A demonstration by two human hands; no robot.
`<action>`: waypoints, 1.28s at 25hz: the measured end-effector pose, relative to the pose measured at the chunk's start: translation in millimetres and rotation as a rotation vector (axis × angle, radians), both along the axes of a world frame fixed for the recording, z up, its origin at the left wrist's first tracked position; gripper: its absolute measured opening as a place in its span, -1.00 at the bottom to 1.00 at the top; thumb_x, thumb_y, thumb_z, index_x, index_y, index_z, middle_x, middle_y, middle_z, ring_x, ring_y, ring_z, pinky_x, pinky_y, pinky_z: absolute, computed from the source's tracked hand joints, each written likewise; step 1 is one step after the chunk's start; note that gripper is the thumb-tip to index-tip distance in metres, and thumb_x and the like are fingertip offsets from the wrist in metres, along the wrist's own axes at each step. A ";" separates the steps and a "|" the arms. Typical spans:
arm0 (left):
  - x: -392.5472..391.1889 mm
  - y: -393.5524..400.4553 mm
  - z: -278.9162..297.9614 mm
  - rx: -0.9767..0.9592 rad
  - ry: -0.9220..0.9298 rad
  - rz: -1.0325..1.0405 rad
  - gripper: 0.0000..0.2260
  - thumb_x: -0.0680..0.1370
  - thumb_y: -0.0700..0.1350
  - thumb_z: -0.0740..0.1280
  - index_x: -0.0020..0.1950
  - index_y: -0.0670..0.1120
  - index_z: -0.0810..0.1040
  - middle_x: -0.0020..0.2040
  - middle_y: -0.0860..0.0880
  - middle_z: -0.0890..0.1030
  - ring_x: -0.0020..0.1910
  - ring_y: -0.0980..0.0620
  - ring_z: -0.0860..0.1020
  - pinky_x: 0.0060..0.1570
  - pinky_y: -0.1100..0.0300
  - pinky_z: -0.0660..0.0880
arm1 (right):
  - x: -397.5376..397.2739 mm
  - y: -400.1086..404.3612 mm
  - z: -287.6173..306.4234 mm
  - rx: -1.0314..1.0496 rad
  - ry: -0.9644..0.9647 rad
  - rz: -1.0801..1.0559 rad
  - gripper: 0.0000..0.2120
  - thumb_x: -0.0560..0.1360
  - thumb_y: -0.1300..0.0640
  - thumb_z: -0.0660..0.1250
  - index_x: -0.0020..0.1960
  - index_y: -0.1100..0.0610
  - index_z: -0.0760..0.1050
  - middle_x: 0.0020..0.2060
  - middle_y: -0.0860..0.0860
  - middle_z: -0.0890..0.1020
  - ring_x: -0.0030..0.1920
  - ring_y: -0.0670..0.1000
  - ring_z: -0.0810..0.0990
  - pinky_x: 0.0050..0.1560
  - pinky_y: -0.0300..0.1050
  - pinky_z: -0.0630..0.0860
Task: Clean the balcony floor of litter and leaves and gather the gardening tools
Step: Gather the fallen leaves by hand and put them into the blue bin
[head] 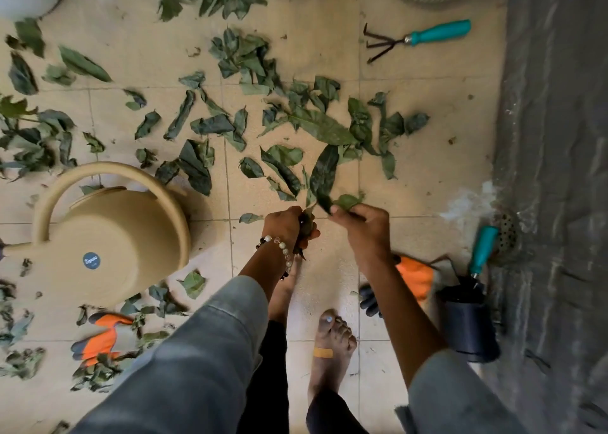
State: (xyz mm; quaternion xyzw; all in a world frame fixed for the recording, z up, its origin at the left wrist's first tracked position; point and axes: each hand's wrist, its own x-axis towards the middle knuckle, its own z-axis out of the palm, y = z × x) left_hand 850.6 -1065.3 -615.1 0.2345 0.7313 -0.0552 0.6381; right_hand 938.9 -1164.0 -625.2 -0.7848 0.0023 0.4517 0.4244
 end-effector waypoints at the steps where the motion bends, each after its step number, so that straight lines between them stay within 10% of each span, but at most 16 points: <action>1: 8.7 -3.2 13.6 0.026 0.008 -0.010 -0.77 0.60 -0.19 0.21 -0.13 -0.29 0.57 -0.38 -0.18 0.58 -0.49 -0.09 0.56 -0.56 0.25 0.37 | -4.3 -1.2 21.4 0.054 -0.034 0.070 -0.90 0.44 0.16 0.42 -0.09 0.16 0.67 -0.19 0.07 0.70 -0.10 0.05 0.66 0.05 -0.02 0.58; 4: 31.5 -9.7 58.5 0.061 -0.002 0.027 -0.79 0.55 -0.19 0.25 -0.25 -0.22 0.56 -0.29 -0.20 0.57 -0.32 -0.14 0.52 -0.24 0.06 0.48 | -13.0 -7.2 80.2 0.213 -0.387 0.420 -0.65 0.49 0.09 0.19 0.03 0.30 0.62 -0.03 0.20 0.65 0.00 0.09 0.59 0.10 -0.33 0.41; 7: 41.7 -11.7 92.3 -0.027 -0.041 0.161 -0.80 0.54 -0.09 0.28 -0.14 -0.20 0.60 -0.25 -0.13 0.61 -0.22 -0.12 0.56 -0.18 0.12 0.51 | -10.5 -8.1 123.5 0.164 -0.422 0.817 -0.43 0.42 0.07 -0.04 0.28 0.28 0.48 0.23 0.22 0.49 0.24 0.16 0.38 0.27 -0.03 0.30; 11: 49.1 -3.2 113.6 0.045 0.053 0.145 -0.71 0.51 0.02 0.38 -0.14 -0.22 0.61 -0.21 -0.15 0.67 -0.20 -0.12 0.64 -0.05 0.02 0.61 | 4.0 -9.4 158.2 -0.011 -0.864 1.091 -0.53 0.21 0.19 0.20 0.09 0.03 0.58 0.27 0.08 0.50 0.33 0.13 0.24 0.22 0.16 0.11; 14: 59.2 6.8 127.2 0.058 0.087 0.154 -0.69 0.54 -0.04 0.39 -0.31 -0.22 0.54 -0.47 -0.11 0.59 -0.49 -0.06 0.53 -0.36 0.09 0.53 | 17.2 0.5 174.2 -0.109 -0.828 1.094 -0.53 0.31 0.13 0.03 0.12 -0.07 0.52 0.40 0.05 0.31 0.34 0.15 0.20 0.22 0.19 0.17; 16: 68.5 19.6 129.7 0.070 0.088 0.120 -0.68 0.55 -0.04 0.38 -0.32 -0.21 0.52 -0.47 -0.09 0.55 -0.48 -0.05 0.50 -0.37 0.14 0.45 | 28.4 7.1 166.4 -0.014 -0.455 0.967 -0.64 0.44 0.11 0.10 0.12 -0.04 0.57 0.39 0.03 0.32 0.36 0.12 0.25 0.24 0.11 0.26; 19: 82.7 31.5 123.5 0.133 0.041 -0.127 -0.65 0.58 0.02 0.32 0.07 -0.29 0.56 -0.09 -0.11 0.59 -0.08 -0.11 0.60 -0.12 0.11 0.51 | 39.1 18.0 147.2 0.355 0.018 0.299 -0.82 0.44 0.25 0.36 0.02 0.25 0.65 0.14 0.14 0.59 0.16 0.06 0.57 0.15 -0.07 0.47; 22: 100.5 51.7 95.5 0.176 0.038 -0.112 -0.64 0.56 0.01 0.35 -0.02 -0.32 0.60 -0.19 -0.17 0.63 -0.32 -0.09 0.58 -0.28 -0.05 0.57 | 42.9 22.4 122.1 0.333 0.347 -0.191 -0.83 0.40 0.43 0.38 -0.14 0.20 0.66 -0.10 0.09 0.69 -0.05 0.02 0.65 -0.04 -0.16 0.52; 25: 80.5 58.2 37.9 0.175 0.054 -0.209 -0.66 0.61 -0.05 0.30 -0.28 -0.23 0.47 -0.60 -0.09 0.46 -0.70 0.01 0.36 -0.61 0.28 0.34 | 49.9 12.4 60.0 -0.039 0.013 -0.061 -0.87 0.40 0.36 0.41 -0.18 0.15 0.63 -0.21 0.10 0.70 -0.13 0.11 0.67 -0.11 -0.10 0.52; 29: -31.0 -9.2 -94.9 0.221 0.088 -0.329 -0.74 0.59 -0.16 -0.06 0.25 -0.16 0.20 0.02 -0.29 0.56 -0.02 -0.25 0.53 -0.07 -0.11 0.46 | 66.5 -12.7 -47.7 -0.339 -0.447 0.312 -0.82 0.38 0.36 0.34 -0.06 0.26 0.65 -0.10 0.22 0.69 -0.02 0.23 0.64 0.04 0.00 0.55; 32: -88.6 -65.6 -144.8 0.423 0.260 -0.624 -0.68 0.56 -0.17 -0.04 0.29 -0.17 0.27 0.06 -0.26 0.49 0.01 -0.29 0.45 -0.05 -0.15 0.40 | 63.5 -12.5 -93.9 -0.330 -0.585 0.502 -0.78 0.36 0.39 0.37 0.00 0.30 0.62 -0.09 0.28 0.65 -0.07 0.29 0.62 -0.04 0.07 0.56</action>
